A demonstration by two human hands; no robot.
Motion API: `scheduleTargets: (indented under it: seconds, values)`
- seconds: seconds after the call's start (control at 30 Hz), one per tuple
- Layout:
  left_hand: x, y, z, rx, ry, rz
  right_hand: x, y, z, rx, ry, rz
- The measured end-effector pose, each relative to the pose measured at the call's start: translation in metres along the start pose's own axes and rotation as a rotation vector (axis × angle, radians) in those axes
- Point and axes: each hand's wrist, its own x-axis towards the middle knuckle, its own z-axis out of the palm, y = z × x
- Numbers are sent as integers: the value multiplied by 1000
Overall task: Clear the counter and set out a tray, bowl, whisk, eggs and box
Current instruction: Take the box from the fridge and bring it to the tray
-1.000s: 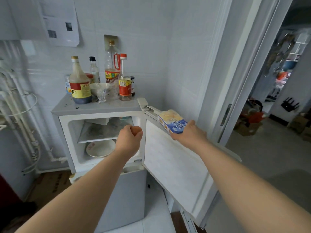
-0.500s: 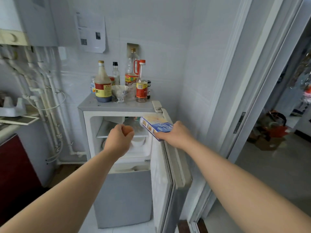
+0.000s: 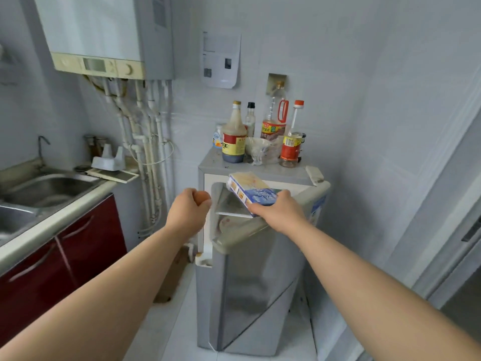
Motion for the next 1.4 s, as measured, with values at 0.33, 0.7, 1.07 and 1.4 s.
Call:
scheduleTargets:
  seconds: [0.33,0.7,1.07,1.4]
  values:
    - [98,-34,-38,13,-50,22,71,-52,71,-34,98,35]
    - [181,-58,-26,25,-203,32,142,-73,118,-22,240,93]
    - [207,-65,-8,32,-228,36,167,-74,128,-17,267,48]
    - [187,-61,-26,56,-57,-34,156,-104,148,69,139,-136]
